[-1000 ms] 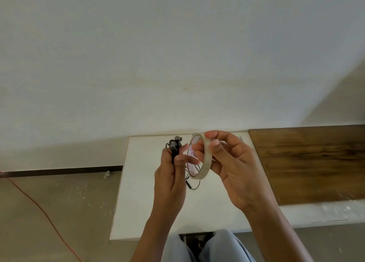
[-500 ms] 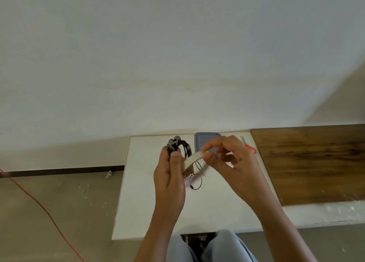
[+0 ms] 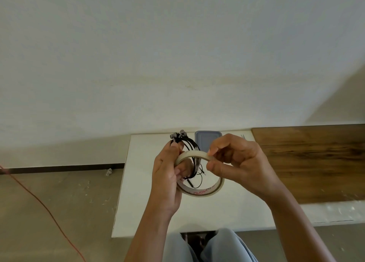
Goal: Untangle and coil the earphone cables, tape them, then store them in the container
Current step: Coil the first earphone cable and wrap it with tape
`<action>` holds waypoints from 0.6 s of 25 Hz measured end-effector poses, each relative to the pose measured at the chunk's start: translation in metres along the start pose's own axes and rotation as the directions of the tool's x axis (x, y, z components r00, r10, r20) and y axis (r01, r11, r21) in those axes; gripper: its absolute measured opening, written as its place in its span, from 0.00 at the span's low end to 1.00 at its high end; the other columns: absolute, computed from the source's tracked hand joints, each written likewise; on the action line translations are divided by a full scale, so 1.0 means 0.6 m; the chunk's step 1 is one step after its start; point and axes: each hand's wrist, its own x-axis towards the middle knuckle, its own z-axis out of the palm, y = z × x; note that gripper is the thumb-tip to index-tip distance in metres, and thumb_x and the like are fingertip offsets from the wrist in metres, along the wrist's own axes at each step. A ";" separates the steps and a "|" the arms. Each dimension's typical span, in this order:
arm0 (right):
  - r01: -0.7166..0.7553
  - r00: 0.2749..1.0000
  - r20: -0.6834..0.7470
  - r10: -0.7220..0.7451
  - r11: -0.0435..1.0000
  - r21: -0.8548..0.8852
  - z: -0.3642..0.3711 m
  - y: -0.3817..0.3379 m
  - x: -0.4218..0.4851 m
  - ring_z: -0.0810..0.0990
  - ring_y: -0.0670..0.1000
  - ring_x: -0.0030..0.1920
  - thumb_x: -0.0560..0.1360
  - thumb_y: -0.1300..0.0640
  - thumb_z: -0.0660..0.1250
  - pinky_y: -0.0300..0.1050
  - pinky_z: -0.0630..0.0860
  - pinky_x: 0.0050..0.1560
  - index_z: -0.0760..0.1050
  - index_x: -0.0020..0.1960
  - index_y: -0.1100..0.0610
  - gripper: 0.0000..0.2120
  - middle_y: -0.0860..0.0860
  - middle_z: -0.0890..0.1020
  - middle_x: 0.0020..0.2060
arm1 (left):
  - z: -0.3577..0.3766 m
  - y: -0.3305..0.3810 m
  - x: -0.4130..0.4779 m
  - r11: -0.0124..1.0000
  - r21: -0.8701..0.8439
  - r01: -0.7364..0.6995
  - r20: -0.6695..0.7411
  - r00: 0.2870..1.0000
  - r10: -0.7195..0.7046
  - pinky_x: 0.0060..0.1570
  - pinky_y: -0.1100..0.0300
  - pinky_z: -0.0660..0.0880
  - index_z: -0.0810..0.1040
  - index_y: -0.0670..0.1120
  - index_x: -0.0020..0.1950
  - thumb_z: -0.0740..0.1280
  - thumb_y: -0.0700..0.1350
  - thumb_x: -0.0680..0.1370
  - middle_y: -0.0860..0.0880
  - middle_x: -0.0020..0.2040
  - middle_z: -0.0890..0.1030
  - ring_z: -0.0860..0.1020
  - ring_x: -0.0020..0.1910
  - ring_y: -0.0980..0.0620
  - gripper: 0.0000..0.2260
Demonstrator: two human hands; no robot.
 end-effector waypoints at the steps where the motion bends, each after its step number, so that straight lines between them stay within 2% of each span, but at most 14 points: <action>1: 0.013 1.000 -0.027 -0.013 1.000 0.004 0.001 0.001 0.000 0.78 0.47 0.34 0.68 0.61 0.73 0.37 0.75 0.38 0.78 0.44 0.53 0.07 0.51 0.80 0.35 | 0.002 0.001 0.000 1.000 -0.021 0.003 -0.007 1.000 -0.003 0.24 0.66 0.56 0.69 0.45 0.38 0.62 0.48 0.72 0.55 0.20 0.60 0.58 0.20 0.59 0.08; 7: 0.049 0.996 -0.078 -0.048 0.999 0.009 0.007 0.011 -0.001 0.78 0.46 0.31 0.68 0.61 0.72 0.35 0.74 0.33 0.76 0.41 0.56 0.05 0.55 0.78 0.33 | 0.008 0.000 -0.003 0.995 -0.099 0.025 -0.025 0.999 -0.028 0.24 0.66 0.56 0.71 0.45 0.37 0.63 0.48 0.71 0.55 0.20 0.60 0.58 0.20 0.60 0.07; 11: 0.106 0.989 -0.102 -0.109 0.994 -0.025 0.011 0.025 0.002 0.72 0.48 0.31 0.71 0.62 0.69 0.41 0.70 0.31 0.69 0.35 0.60 0.10 0.50 0.74 0.31 | 0.011 0.001 0.001 0.997 -0.081 0.017 -0.016 1.000 -0.018 0.24 0.66 0.56 0.70 0.45 0.38 0.62 0.47 0.72 0.56 0.20 0.60 0.58 0.20 0.60 0.07; 13: 0.102 0.988 -0.121 -0.097 0.994 0.037 0.012 0.023 0.001 0.73 0.48 0.31 0.71 0.61 0.69 0.41 0.71 0.31 0.72 0.39 0.57 0.06 0.50 0.75 0.33 | 0.015 0.003 0.004 0.998 -0.063 -0.001 0.010 1.000 0.001 0.24 0.66 0.57 0.69 0.44 0.38 0.61 0.47 0.73 0.56 0.20 0.60 0.58 0.20 0.59 0.08; 15: 0.120 0.986 -0.121 -0.115 0.992 0.042 0.013 0.019 0.002 0.73 0.53 0.30 0.72 0.60 0.70 0.42 0.72 0.29 0.75 0.44 0.54 0.05 0.54 0.75 0.33 | 0.018 0.004 0.007 0.998 -0.060 -0.013 0.030 0.999 0.015 0.24 0.66 0.57 0.69 0.44 0.37 0.62 0.48 0.73 0.56 0.20 0.61 0.59 0.20 0.59 0.08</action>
